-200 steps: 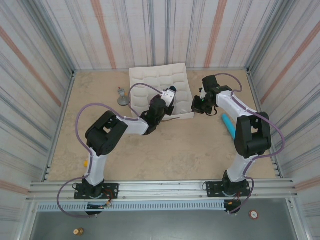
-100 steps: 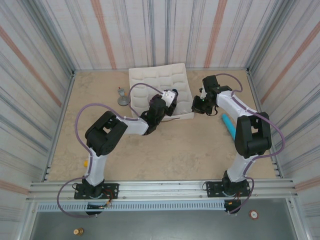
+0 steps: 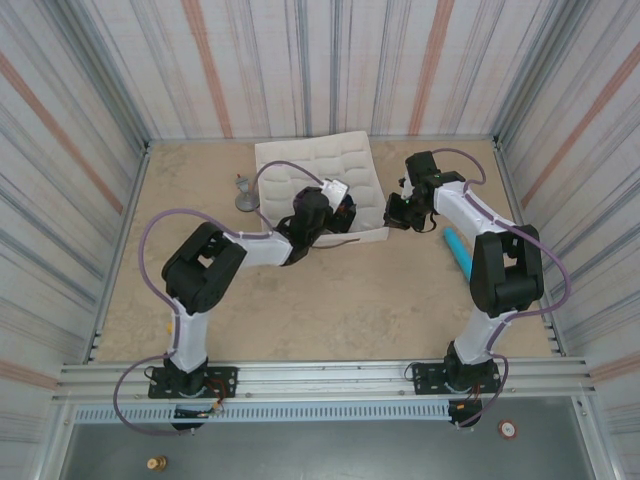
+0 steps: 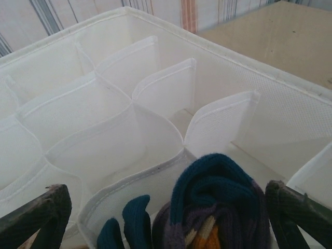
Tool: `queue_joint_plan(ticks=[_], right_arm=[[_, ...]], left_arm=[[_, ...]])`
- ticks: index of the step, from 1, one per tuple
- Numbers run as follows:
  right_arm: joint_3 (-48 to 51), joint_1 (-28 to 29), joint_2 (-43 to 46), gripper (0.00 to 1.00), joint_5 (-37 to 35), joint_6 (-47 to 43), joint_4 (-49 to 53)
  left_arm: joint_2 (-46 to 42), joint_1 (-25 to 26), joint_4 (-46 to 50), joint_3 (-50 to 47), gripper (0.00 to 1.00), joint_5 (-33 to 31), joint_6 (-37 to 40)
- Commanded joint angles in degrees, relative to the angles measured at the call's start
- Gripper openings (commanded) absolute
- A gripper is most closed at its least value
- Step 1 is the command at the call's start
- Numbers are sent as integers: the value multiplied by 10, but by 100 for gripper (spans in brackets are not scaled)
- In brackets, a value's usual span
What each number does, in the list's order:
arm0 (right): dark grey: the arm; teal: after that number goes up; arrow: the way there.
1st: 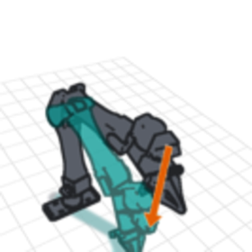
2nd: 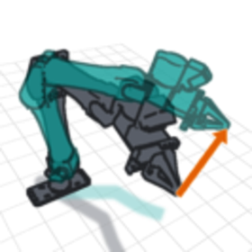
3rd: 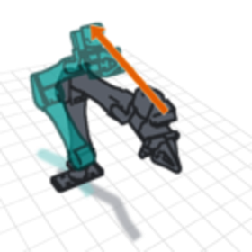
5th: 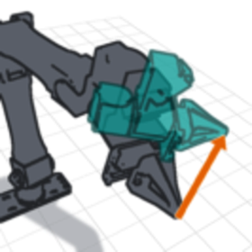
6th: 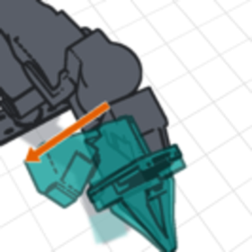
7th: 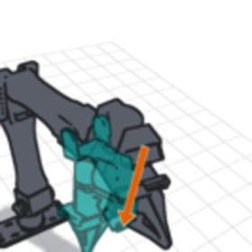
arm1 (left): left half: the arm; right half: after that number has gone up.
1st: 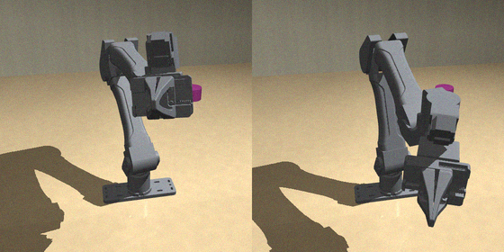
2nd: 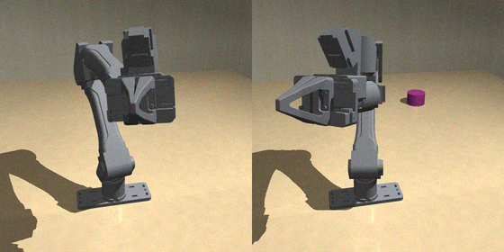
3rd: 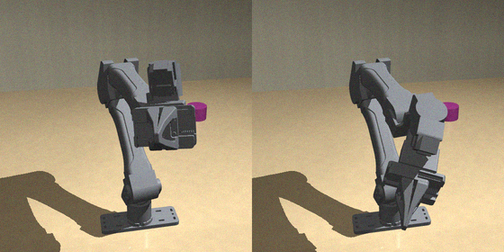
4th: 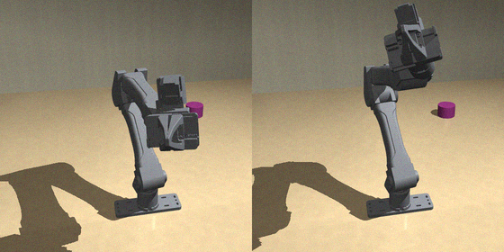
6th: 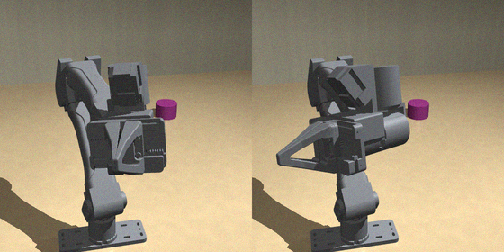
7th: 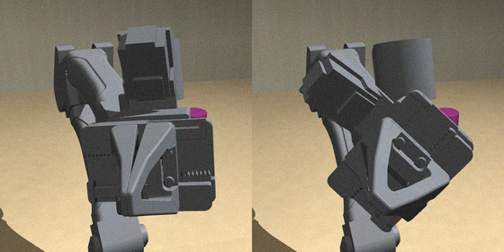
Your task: Roll the socks
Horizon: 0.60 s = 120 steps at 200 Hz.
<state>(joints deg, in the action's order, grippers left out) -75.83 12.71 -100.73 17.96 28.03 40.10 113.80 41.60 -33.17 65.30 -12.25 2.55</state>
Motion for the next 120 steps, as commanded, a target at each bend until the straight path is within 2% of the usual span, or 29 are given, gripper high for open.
queue_joint_plan(ticks=[1, 13, 45, 120], right_arm=[[10, -3, 6, 2, -1, 14, 46], [7, -3, 7, 3, -2, 15, 46], [0, -1, 5, 1, -9, 25, 44], [-56, 5, -14, 0, -76, 63, 38]], left_arm=[[-46, -12, 70, 31, 99, 68, -23], [-54, -22, 99, 50, 99, 108, -31], [-82, -36, 151, 87, 99, 163, -44], [-168, -58, 242, 94, 99, 196, -84]])
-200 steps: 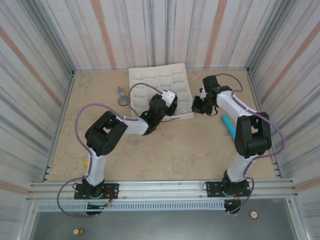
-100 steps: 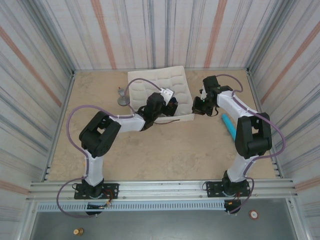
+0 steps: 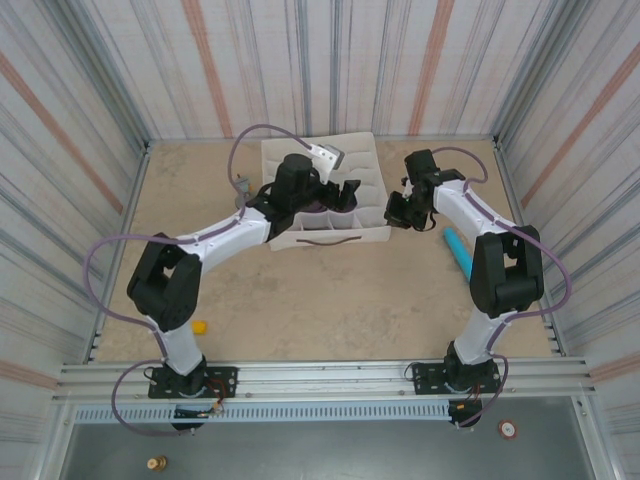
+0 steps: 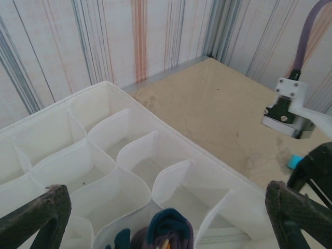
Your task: Roll the socks
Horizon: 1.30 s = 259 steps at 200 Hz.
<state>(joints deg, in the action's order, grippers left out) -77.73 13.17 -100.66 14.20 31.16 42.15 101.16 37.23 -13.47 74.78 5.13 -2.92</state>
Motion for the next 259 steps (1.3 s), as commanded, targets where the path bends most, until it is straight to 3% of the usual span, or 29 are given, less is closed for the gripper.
queue_joint_plan(ticks=[1, 26, 30, 67, 80, 85, 90, 131, 148, 187, 231, 259], right_arm=[[-38, 0, -15, 0, -40, 32, 18], [-74, 0, -43, 0, -36, 23, 26], [-79, 0, -47, 4, -32, 20, 28], [-87, 8, -48, 50, -37, -7, 23], [-86, 10, -40, 79, -42, -23, 23], [-86, 10, -37, 84, -46, -30, 25], [-84, 12, -32, 100, -50, -38, 25], [-2, 14, 54, 99, -114, -90, -48], [29, 9, 86, 99, -160, -98, -72], [124, -26, 155, 99, -217, -130, -147], [331, -32, 258, 99, -290, -231, -406], [447, -33, 301, 99, -278, -319, -565]], left_arm=[[-43, -15, 45, -3, 99, 22, -31], [-90, -30, 60, -35, 99, 17, -40], [-98, -33, 68, -39, 99, 16, -40], [-184, -80, 112, -102, 99, 24, -48], [-211, -110, 98, -141, 99, 39, -56], [-221, -122, 95, -156, 99, 46, -57], [-231, -134, 98, -169, 99, 49, -56], [-330, -223, 115, -265, 99, 5, 27], [-351, -277, 110, -299, 99, 25, 53], [-378, -372, -19, -423, 99, 35, 106], [-285, -404, -172, -507, 99, 70, 90], [-244, -409, -201, -503, 98, 70, 74]])
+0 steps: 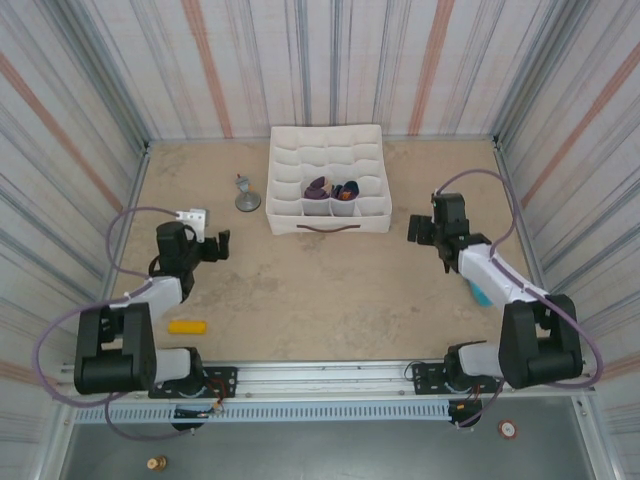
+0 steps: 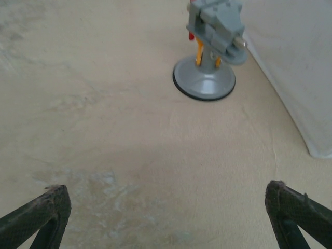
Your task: Roll the socks
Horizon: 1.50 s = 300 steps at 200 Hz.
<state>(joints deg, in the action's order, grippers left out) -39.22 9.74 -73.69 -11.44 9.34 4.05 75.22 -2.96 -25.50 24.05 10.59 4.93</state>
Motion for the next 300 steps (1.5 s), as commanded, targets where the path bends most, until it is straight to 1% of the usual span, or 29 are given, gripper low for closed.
queue_joint_plan(ticks=[1, 14, 27, 37, 50, 69, 80, 84, 92, 97, 101, 111, 116, 126, 136, 141, 149, 153, 162, 171, 179, 184, 195, 204, 216, 234, 249, 300], right_arm=[[64, 1, 31, 99, -22, -103, -186], [82, -3, 24, 99, -27, -115, -210], [96, -8, 9, 99, -37, -112, -240], [117, -11, -2, 99, -35, -109, -282], [146, -15, -15, 99, -22, -102, -349], [185, -28, -42, 99, 6, -107, -453], [188, -32, -44, 99, 27, -118, -460], [190, -37, -47, 99, 38, -118, -473], [198, -45, -62, 99, 54, -112, -502], [200, -50, -75, 99, 56, -110, -518], [200, -55, -86, 99, 53, -103, -527], [204, -70, -105, 99, 51, -84, -556], [206, -82, -106, 99, 64, -70, -555], [213, -102, -127, 99, 90, -53, -585], [207, -112, -159, 99, 96, -48, -618], [195, -114, -157, 99, 98, -46, -601], [163, -115, -143, 99, 97, -42, -511], [156, -118, -148, 99, 101, -40, -491], [173, -122, -154, 99, 101, -36, -542], [174, -122, -143, 99, 70, -21, -522], [184, -121, -149, 99, 48, -14, -555], [186, -120, -149, 99, 44, -15, -562], [179, -113, -143, 99, 32, -16, -531], [177, -106, -150, 99, 24, -25, -544], [173, -103, -147, 99, 27, -28, -528], [173, -105, -148, 99, 31, -29, -531], [168, -111, -148, 99, 72, -36, -522], [167, -112, -148, 99, 76, -37, -520]], left_arm=[[17, -7, -82, 5, 99, 16, -5], [27, -11, -103, 3, 99, 23, -21], [47, -11, -179, -26, 99, 30, -27], [65, -11, -228, -43, 99, 17, -33], [81, -11, -250, -48, 99, -8, -45], [103, -7, -254, -42, 99, -6, -39], [116, -7, -254, -31, 99, -4, -38], [115, -3, -239, -23, 99, -12, -37], [111, 17, -202, -10, 99, -57, -28], [115, 30, -199, -5, 99, -87, -23], [117, 35, -200, -5, 98, -99, -20], [114, 35, -192, -3, 99, -99, -21], [116, 36, -195, -4, 99, -100, -20], [114, 36, -196, -5, 99, -100, -20], [114, 36, -200, -7, 99, -101, -20], [113, 37, -200, -7, 99, -101, -19], [112, 39, -200, -8, 99, -104, -19], [112, 41, -202, -8, 99, -106, -17], [111, 41, -201, -8, 99, -107, -17], [112, 41, -201, -9, 99, -107, -16], [112, 42, -200, -8, 99, -107, -17], [112, 41, -201, -9, 99, -107, -18], [112, 41, -201, -8, 99, -107, -17], [112, 41, -201, -9, 99, -107, -17], [112, 42, -201, -8, 99, -107, -17], [112, 41, -201, -9, 99, -107, -17], [112, 41, -201, -8, 99, -107, -17], [112, 41, -201, -8, 99, -107, -18]])
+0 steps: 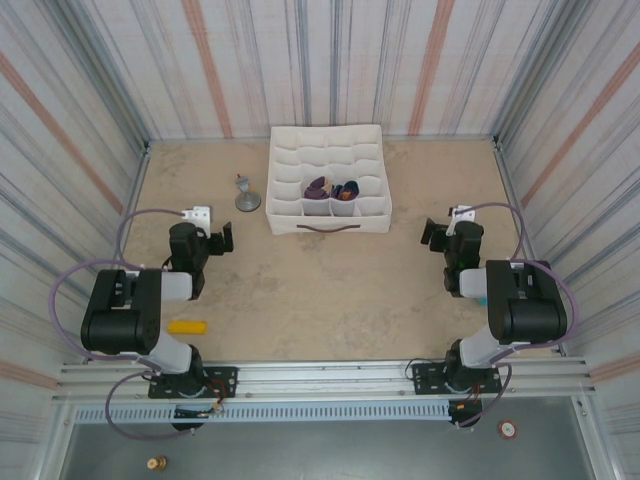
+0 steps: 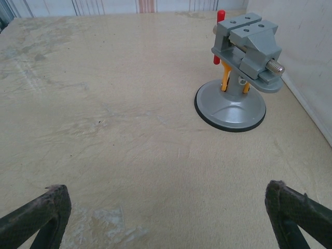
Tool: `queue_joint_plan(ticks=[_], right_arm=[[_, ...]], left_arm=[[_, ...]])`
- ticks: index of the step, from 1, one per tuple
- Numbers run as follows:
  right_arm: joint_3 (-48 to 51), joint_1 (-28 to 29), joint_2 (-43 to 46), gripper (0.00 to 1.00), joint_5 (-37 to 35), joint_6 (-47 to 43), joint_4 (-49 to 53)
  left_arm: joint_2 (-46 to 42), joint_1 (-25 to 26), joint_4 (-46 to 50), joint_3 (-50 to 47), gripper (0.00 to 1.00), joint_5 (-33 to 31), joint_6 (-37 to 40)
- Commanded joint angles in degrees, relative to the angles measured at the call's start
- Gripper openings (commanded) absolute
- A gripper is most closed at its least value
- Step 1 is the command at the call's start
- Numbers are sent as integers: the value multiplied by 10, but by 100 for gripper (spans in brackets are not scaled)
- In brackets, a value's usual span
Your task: Roll the socks
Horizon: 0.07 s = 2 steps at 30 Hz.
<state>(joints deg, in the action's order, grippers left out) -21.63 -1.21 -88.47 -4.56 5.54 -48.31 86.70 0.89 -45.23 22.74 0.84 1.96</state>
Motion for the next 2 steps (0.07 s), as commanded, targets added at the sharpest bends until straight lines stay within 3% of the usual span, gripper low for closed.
queue_joint_plan(ticks=[1, 2], right_arm=[[-9, -3, 0, 99, 7, 2, 4], [-8, -4, 0, 99, 7, 2, 4]], left_arm=[[-3, 2, -4, 5, 99, -10, 13], [-3, 2, -3, 5, 99, -10, 12]])
